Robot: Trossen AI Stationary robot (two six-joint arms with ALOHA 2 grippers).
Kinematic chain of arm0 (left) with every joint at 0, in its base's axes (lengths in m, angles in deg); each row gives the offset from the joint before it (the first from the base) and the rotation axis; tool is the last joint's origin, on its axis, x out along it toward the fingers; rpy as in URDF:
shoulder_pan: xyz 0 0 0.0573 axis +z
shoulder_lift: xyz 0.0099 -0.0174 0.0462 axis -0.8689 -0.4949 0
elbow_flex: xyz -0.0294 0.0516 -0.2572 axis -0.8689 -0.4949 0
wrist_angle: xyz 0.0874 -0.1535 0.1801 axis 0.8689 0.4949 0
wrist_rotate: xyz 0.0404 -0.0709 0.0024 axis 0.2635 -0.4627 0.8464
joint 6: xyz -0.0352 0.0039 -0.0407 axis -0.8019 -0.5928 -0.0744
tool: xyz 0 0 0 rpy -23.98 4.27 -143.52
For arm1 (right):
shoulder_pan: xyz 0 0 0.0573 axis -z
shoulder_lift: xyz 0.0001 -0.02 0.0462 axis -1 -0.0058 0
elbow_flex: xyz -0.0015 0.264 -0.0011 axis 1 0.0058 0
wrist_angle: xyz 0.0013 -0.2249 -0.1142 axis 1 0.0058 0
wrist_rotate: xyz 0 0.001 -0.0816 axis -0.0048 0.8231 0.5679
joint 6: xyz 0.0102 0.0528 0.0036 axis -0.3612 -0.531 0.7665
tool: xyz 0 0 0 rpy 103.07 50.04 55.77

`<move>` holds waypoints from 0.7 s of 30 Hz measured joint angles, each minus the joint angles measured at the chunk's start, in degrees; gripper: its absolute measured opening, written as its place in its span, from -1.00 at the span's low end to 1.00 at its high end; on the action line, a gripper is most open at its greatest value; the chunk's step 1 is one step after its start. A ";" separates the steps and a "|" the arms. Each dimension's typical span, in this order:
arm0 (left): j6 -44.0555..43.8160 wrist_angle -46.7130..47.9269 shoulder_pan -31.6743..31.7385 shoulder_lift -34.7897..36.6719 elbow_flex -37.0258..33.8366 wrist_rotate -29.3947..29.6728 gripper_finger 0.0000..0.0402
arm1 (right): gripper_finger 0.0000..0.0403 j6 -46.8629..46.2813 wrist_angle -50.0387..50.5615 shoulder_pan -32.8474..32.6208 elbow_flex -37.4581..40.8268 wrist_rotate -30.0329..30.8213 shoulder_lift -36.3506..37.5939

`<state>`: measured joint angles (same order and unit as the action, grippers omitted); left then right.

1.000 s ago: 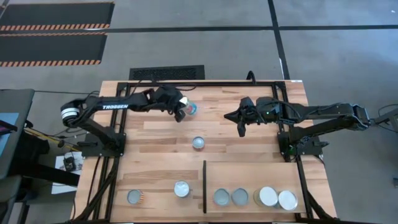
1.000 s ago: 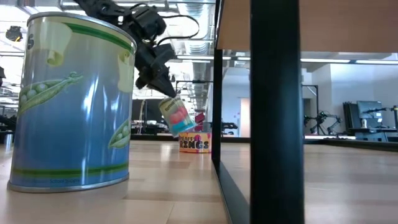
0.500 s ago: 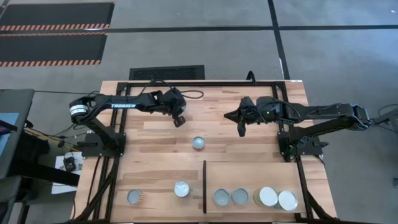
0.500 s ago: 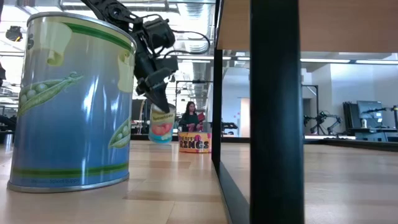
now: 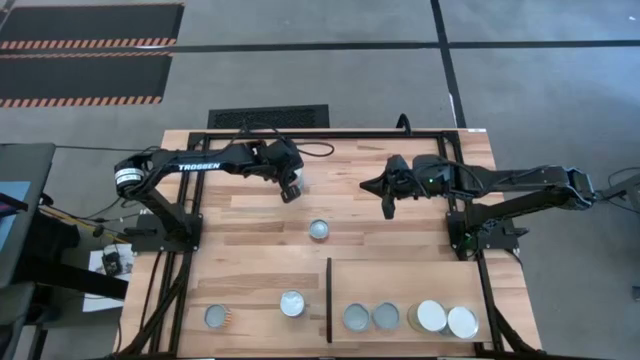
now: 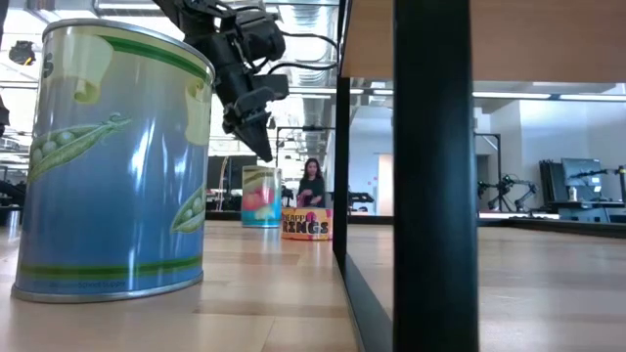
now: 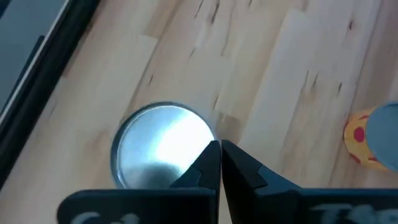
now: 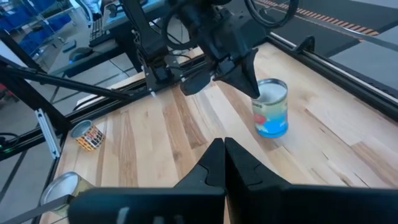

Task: Pick and place cans onto a shelf
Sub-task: Put the canned tomatoes on the shelf

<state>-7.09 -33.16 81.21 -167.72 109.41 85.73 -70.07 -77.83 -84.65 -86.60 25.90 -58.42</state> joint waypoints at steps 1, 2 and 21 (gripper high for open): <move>0.00 0.17 0.06 0.00 0.01 -0.20 -1.00 | -0.95 0.00 -0.12 0.00 0.00 0.00 0.00; -0.04 0.48 0.12 -0.02 0.01 -0.35 -1.00 | -0.95 0.00 -0.31 0.00 0.00 -0.02 0.00; -6.05 -12.39 5.86 20.52 -15.68 -7.89 -1.00 | -0.97 1.36 -5.70 -0.07 -1.03 -0.44 -5.74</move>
<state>-13.13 -45.56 87.07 -147.20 93.73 77.84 -68.71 -83.53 -84.72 -87.63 25.46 -64.16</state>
